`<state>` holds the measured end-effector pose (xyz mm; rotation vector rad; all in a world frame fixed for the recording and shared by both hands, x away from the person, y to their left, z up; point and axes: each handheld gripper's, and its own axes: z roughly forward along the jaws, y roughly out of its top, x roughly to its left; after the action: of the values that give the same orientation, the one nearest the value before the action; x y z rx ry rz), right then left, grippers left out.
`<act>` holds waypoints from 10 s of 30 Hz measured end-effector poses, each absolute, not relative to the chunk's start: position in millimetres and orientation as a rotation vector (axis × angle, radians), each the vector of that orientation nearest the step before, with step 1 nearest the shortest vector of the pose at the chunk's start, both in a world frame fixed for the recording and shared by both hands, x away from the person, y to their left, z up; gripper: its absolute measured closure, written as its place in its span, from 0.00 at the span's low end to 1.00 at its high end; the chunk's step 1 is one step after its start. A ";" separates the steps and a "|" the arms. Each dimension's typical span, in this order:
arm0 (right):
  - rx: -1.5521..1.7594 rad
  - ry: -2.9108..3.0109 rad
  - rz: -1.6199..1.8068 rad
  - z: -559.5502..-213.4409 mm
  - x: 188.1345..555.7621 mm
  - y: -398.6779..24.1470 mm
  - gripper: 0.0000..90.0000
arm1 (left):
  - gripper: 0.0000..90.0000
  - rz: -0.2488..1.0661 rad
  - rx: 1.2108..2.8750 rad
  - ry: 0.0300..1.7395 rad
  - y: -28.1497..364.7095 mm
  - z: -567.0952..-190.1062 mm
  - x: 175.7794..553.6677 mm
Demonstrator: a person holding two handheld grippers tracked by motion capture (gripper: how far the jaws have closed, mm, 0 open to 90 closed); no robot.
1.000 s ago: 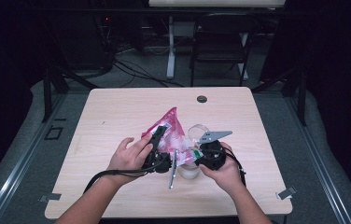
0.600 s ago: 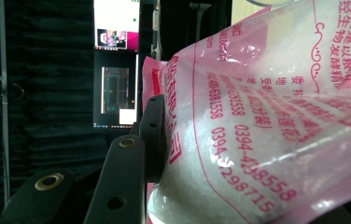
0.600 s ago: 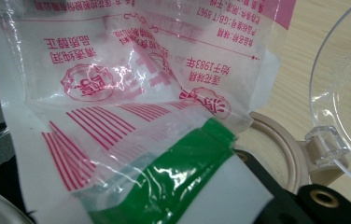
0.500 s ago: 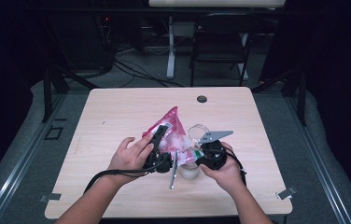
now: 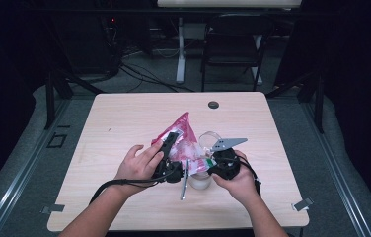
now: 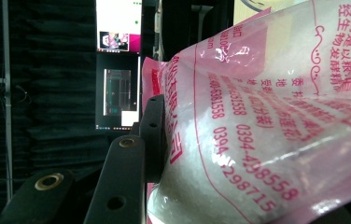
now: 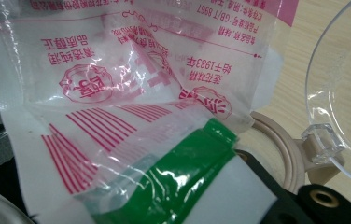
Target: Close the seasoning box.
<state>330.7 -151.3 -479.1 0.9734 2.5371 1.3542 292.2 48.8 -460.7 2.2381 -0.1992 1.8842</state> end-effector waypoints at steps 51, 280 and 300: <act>0.991 2.565 1.325 -485.6 333.4 -150.7 1.00 | 0.75 1.867 2.253 -0.213 43.4 -460.2 295.4; 0.959 2.358 1.455 -470.3 326.7 -146.2 0.53 | 0.83 0.738 2.297 0.666 124.7 -553.9 330.4; 0.985 2.296 1.514 -465.5 326.8 -154.7 0.54 | 0.85 0.571 2.107 0.874 154.4 -547.1 345.4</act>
<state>326.8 -154.7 -465.5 0.9848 2.2957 1.5137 345.4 154.4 -547.1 2.1072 0.8743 0.5706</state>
